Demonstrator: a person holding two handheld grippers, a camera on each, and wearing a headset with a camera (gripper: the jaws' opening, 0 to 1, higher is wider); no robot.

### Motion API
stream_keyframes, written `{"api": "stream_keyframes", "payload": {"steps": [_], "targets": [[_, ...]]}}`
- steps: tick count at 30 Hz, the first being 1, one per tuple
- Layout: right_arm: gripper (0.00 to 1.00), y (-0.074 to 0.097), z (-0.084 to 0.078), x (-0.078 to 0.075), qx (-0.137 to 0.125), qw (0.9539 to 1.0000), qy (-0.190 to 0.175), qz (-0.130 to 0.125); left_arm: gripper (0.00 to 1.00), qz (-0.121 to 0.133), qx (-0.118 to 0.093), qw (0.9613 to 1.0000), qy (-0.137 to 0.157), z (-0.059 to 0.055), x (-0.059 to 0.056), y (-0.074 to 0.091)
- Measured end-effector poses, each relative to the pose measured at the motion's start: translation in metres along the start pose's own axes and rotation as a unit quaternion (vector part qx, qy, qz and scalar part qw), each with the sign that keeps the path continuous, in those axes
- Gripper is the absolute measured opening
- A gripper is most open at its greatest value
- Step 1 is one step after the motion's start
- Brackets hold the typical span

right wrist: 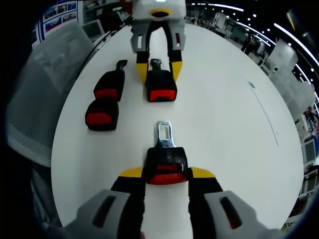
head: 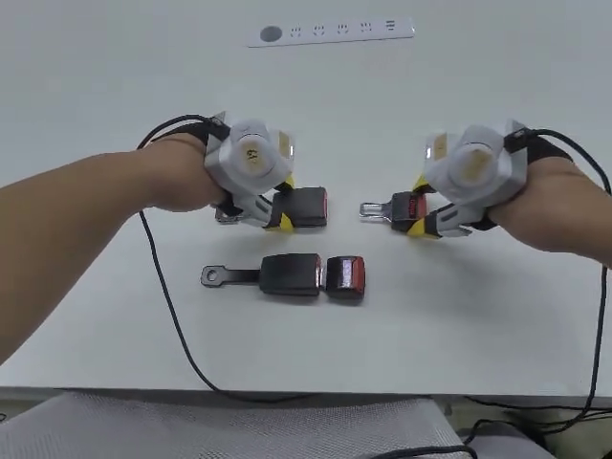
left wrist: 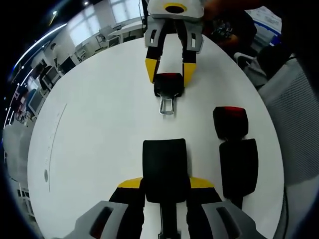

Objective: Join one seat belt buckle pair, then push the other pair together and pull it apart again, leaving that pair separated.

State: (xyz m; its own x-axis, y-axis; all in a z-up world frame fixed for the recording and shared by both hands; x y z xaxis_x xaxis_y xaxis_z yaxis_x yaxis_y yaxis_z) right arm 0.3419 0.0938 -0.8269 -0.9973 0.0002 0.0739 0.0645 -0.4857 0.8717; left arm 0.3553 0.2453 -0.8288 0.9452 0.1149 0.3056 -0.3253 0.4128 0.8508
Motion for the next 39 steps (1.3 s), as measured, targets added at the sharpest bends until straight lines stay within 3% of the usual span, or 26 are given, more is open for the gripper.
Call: {"api": "stream_keyframes", "payload": {"steps": [6, 15, 21, 30, 39], "targets": [[0.32, -0.013, 0.022, -0.002, -0.004, 1.0000, -0.003, -0.004, 0.33, -0.003, -0.001, 1.0000, -0.003, 0.000, 0.000, 0.000], [0.32, -0.018, 0.033, -0.003, 0.006, 0.9999, 0.006, -0.010, 0.33, -0.003, 0.007, 1.0000, -0.004, 0.000, -0.001, 0.001], [0.32, -0.022, 0.043, -0.004, 0.008, 0.9991, 0.031, -0.026, 0.32, 0.000, 0.008, 1.0000, -0.001, 0.000, -0.001, 0.001], [0.31, -0.027, 0.043, -0.008, -0.016, 0.9993, 0.012, -0.030, 0.32, 0.012, 0.016, 0.9998, -0.002, 0.000, -0.002, 0.002], [0.30, -0.030, 0.044, -0.009, -0.020, 0.9996, 0.015, -0.015, 0.31, 0.004, 0.002, 1.0000, -0.006, 0.000, -0.002, 0.001]]}}
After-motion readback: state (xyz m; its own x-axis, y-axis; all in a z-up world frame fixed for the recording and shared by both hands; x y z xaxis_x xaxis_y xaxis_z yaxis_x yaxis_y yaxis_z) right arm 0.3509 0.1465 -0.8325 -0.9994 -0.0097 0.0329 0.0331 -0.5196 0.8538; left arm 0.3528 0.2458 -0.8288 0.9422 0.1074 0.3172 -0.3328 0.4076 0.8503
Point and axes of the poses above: the centre of the closed fingertips' face, and the gripper's own axes: y roughly backward along the fingers, x roughly to its left, z roughly out of its top, the point moved 3 cm from there along y, roughly backward along the fingers, and after that the axes turned 14 degrees about z, right-handed, at the moved point
